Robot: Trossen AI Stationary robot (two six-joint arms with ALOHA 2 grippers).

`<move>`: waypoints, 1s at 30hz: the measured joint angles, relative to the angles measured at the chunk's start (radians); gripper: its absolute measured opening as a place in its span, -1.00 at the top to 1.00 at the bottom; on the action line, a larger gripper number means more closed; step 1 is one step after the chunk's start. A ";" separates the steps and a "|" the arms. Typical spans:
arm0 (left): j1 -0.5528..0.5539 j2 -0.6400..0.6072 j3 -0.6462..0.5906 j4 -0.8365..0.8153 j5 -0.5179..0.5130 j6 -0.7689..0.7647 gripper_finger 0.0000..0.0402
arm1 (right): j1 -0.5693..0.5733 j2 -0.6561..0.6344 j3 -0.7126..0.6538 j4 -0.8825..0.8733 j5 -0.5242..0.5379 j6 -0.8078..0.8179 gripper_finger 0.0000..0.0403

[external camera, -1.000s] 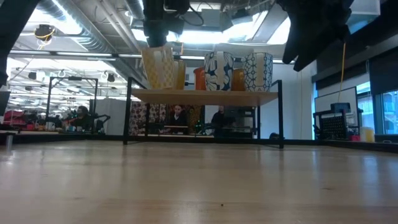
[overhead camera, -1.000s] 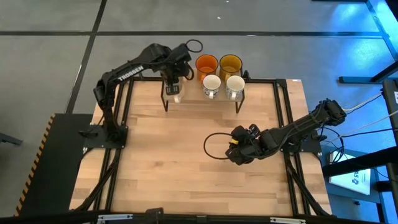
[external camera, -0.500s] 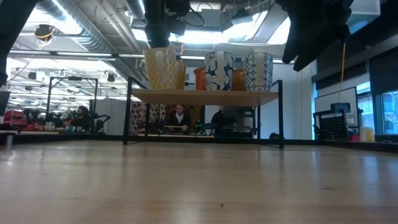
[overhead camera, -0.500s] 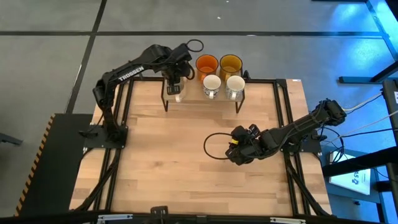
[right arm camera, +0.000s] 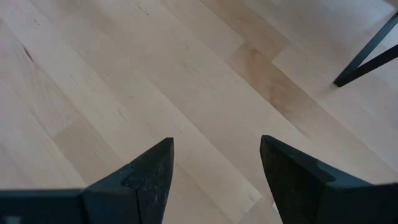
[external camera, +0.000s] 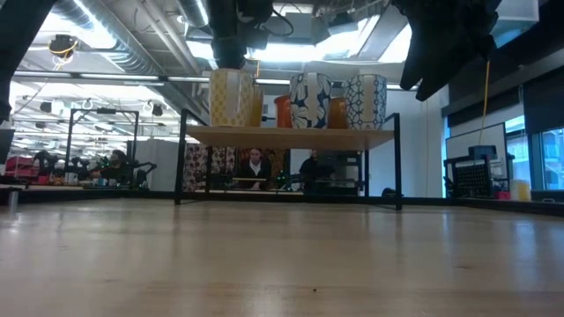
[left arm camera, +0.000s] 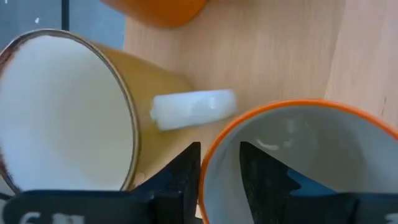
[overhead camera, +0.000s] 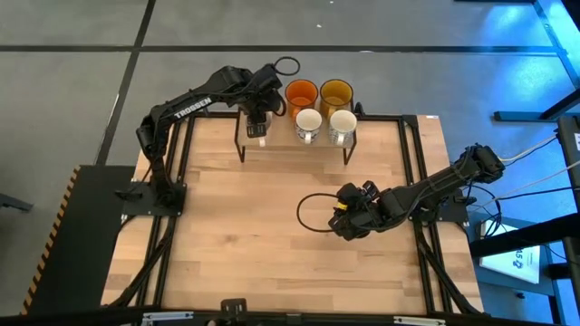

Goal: Place coffee mugs
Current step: Put the yellow patterned mug on the shelf, then return to Home Position

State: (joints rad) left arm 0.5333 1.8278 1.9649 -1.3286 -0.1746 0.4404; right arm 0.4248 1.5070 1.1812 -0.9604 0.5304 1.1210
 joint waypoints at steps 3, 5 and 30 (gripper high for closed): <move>-0.002 0.000 0.015 -0.005 -0.013 0.000 0.47 | 0.000 0.000 0.000 0.000 0.000 -0.001 -0.11; -0.008 0.000 0.028 -0.006 -0.022 0.000 0.47 | 0.000 0.000 0.000 0.000 0.000 -0.002 -0.11; -0.429 -0.522 -0.276 0.454 0.180 -0.336 0.97 | -0.014 -0.383 -0.240 0.585 -0.040 -0.557 0.37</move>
State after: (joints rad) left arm 0.1043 1.3055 1.6889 -0.8744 0.0059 0.1039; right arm 0.4103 1.1243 0.9413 -0.3752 0.4900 0.5637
